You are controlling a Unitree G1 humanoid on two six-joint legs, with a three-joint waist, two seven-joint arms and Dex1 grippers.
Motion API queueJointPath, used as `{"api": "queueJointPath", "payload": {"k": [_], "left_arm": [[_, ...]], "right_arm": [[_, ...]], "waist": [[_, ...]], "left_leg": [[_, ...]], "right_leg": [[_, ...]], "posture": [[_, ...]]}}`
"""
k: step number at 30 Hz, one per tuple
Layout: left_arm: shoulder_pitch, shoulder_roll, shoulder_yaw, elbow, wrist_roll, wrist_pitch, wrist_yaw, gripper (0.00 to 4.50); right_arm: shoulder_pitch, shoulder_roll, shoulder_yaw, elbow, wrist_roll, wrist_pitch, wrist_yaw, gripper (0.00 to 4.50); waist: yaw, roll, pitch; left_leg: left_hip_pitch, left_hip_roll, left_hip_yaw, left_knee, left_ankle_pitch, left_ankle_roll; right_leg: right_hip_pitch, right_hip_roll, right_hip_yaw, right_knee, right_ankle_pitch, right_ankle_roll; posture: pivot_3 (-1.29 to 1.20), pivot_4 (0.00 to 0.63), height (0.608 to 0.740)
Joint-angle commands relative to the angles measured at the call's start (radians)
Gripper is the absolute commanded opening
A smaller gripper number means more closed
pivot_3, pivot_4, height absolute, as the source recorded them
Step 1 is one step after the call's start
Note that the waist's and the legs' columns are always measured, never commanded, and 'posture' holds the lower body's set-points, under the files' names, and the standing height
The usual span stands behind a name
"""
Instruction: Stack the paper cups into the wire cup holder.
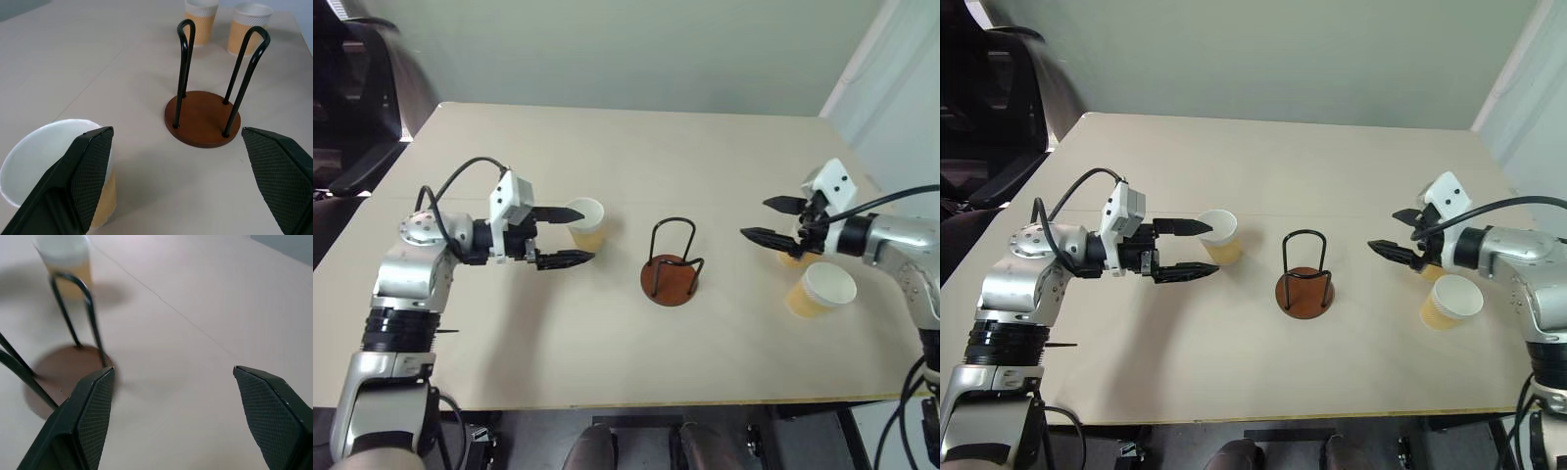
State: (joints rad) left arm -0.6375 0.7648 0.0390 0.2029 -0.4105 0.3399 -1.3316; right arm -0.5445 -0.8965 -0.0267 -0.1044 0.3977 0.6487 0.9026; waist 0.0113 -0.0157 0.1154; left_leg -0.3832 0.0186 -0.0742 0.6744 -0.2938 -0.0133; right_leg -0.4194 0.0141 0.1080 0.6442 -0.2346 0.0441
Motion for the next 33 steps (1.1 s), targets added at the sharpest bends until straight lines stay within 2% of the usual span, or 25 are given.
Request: {"api": "queueJointPath", "payload": {"k": [1,8,29,32,33], "left_arm": [[-0.022,-0.003,0.006,-0.023,-0.012,-0.024,-0.012,4.5],[-0.026,-0.01,0.005,-0.015,-0.008,-0.03,-0.017,4.5],[-0.026,-0.006,0.01,-0.022,-0.008,-0.026,-0.015,4.5],[-0.027,-0.006,0.01,-0.021,-0.008,-0.026,-0.016,4.5],[-0.027,-0.005,0.011,-0.022,-0.008,-0.025,-0.016,4.5]], "right_arm": [[-0.018,-0.091,0.038,0.062,-0.098,-0.125,0.095,3.9],[-0.069,-0.161,0.095,0.218,-0.229,-0.282,0.19,3.9],[-0.179,-0.114,0.182,0.517,-0.47,-0.521,0.221,3.9],[-0.196,-0.11,0.193,0.546,-0.489,-0.545,0.231,3.34],[-0.2,-0.109,0.195,0.552,-0.494,-0.552,0.235,3.03]], "waist": [[0.0,0.0,0.0],[-0.001,0.0,0.0],[0.0,0.001,0.0],[0.0,0.001,0.0],[0.0,0.001,0.0]], "left_leg": [[0.0,0.0,0.0,0.0,0.0,0.0],[0.0,0.0,0.0,0.001,0.0,0.001],[0.0,0.0,0.001,0.001,0.0,0.002],[0.0,0.0,0.001,0.001,0.0,0.002],[0.0,0.0,0.001,0.001,0.0,0.002]], "right_leg": [[0.0,0.0,0.0,0.0,0.0,0.0],[0.0,0.0,0.0,0.001,0.001,0.001],[0.0,0.0,0.0,0.001,0.002,0.001],[0.0,0.0,0.0,0.001,0.002,0.001],[0.0,0.0,0.0,0.001,0.002,0.001]], "posture": [[0.0,0.15,0.74],[0.0,0.15,0.74],[0.0,0.15,0.74],[0.0,0.15,0.74],[0.0,0.15,0.74]]}}
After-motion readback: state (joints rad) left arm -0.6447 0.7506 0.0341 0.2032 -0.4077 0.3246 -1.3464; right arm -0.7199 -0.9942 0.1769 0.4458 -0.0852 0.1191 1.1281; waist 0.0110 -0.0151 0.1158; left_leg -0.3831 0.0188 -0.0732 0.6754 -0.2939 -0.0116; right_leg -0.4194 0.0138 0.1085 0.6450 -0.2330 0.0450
